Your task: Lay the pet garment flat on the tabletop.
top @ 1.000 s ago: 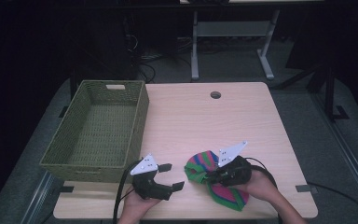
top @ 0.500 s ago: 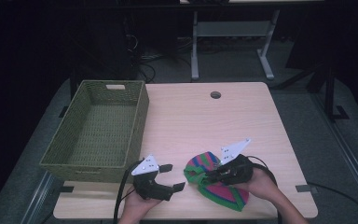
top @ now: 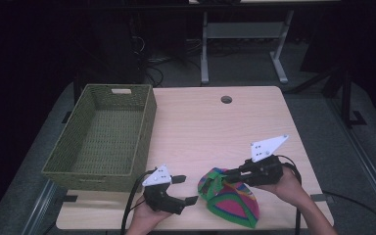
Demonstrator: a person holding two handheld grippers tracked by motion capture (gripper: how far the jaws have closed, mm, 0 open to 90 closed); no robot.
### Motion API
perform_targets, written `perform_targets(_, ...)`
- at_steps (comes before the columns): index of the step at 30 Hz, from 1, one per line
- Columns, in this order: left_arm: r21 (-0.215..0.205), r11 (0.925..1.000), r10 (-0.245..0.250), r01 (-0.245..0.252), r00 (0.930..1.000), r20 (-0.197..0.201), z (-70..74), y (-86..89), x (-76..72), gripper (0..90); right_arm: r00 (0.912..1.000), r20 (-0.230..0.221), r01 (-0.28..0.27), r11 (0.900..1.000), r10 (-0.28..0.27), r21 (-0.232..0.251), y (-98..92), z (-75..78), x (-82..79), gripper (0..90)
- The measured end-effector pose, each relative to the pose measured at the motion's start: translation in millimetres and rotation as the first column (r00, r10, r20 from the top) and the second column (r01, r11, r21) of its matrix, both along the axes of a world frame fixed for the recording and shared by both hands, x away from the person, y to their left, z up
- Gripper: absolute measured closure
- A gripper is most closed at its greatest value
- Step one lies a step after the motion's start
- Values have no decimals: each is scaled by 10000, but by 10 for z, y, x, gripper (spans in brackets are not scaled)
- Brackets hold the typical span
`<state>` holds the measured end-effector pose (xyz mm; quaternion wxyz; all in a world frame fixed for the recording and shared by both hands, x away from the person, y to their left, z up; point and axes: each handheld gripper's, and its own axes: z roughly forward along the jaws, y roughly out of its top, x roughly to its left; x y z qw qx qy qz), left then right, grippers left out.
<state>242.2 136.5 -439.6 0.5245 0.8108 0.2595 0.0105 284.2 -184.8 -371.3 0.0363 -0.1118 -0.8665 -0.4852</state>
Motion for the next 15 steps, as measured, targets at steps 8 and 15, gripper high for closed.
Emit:
perform_targets(8,212,9984,-528,519,9975,464,-3,-80,-6,209,9997,-79,-230,9976,235,661,-132,60,5,807)
perform_targets(15,1065,9918,-787,704,9940,760,-77,-140,69,238,9984,-103,-551,9942,563,919,-146,88,20,807)
